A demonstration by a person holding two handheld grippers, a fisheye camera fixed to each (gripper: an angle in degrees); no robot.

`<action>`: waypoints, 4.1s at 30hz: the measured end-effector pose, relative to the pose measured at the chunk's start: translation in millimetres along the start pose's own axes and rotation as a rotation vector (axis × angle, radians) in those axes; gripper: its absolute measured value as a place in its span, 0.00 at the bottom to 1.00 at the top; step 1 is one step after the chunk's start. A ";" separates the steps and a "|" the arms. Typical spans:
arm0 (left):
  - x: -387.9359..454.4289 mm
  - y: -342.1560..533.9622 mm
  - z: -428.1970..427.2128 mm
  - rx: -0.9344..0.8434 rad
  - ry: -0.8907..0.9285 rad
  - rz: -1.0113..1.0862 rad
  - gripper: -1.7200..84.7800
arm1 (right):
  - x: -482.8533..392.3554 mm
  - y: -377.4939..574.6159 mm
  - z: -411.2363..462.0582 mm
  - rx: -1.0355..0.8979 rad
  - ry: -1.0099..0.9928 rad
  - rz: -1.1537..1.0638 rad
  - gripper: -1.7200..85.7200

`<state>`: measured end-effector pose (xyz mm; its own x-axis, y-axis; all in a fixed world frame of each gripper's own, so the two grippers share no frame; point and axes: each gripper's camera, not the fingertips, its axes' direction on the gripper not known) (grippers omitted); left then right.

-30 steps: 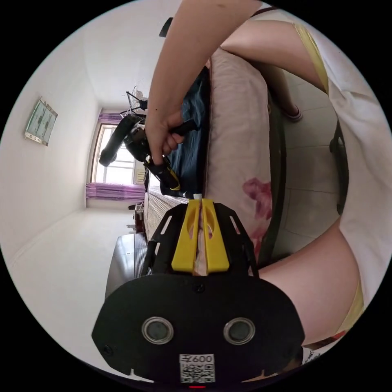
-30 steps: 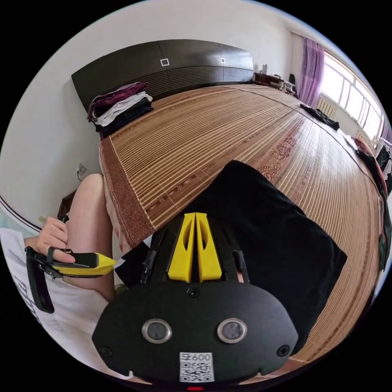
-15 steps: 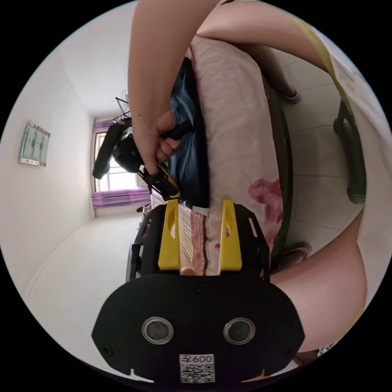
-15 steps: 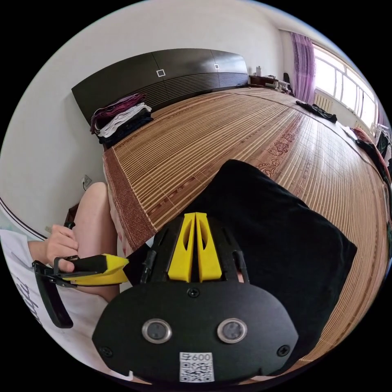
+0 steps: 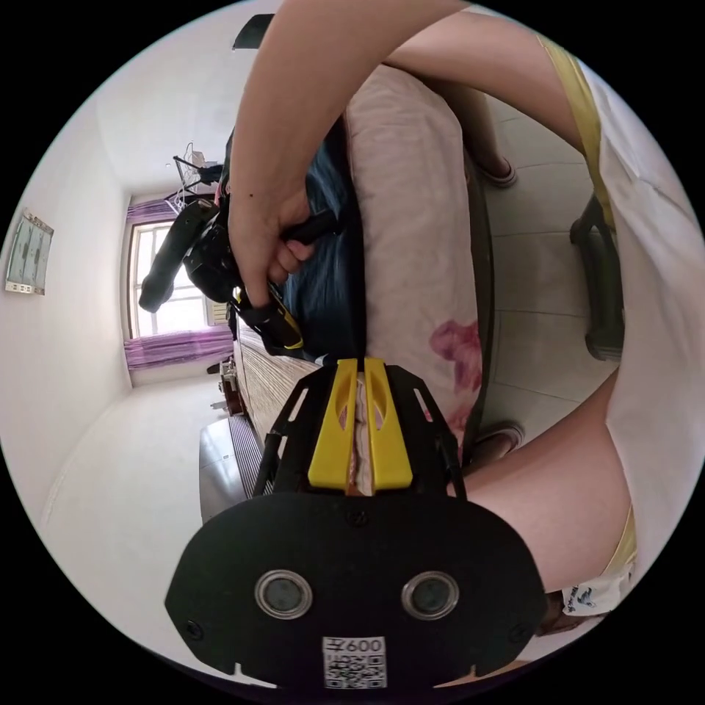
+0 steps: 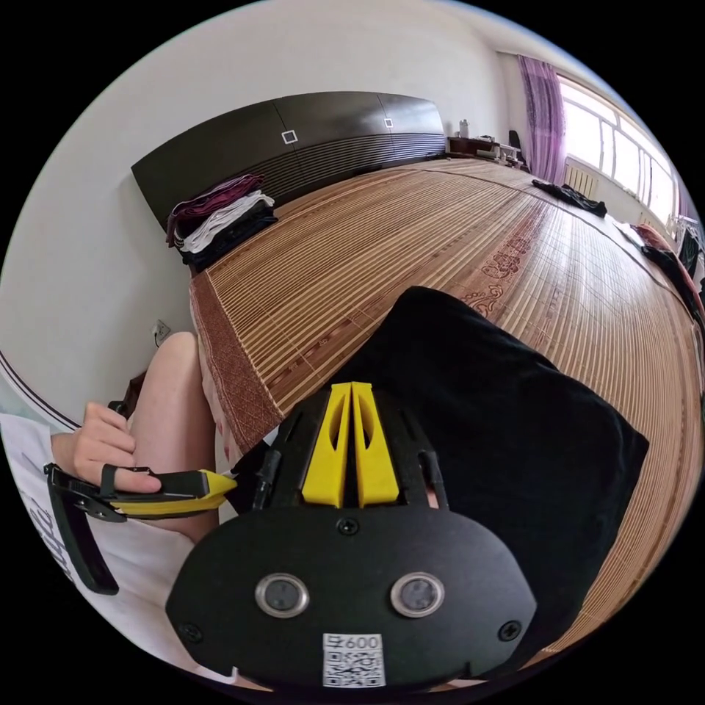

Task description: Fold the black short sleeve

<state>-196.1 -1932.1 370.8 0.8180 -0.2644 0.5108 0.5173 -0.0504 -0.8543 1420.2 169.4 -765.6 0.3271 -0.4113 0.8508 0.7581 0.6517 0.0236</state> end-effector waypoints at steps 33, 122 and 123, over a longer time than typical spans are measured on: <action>-59.5 45.0 23.6 -0.068 -0.079 0.053 0.05 | 57.5 66.7 -6.1 0.021 0.006 -0.007 0.01; -87.7 -323.2 -157.7 0.124 0.024 -0.197 0.05 | -173.6 269.7 -35.2 -0.292 0.772 -0.650 0.01; -107.1 -328.2 -149.8 0.125 0.012 -0.213 0.05 | -165.9 251.2 -40.5 -0.285 0.791 -0.636 0.01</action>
<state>-491.2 -2031.5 582.1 0.6849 -0.2716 0.6761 0.7052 0.0136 -0.7089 1579.3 375.5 -922.0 0.0200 -0.9903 0.1373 0.9902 0.0386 0.1339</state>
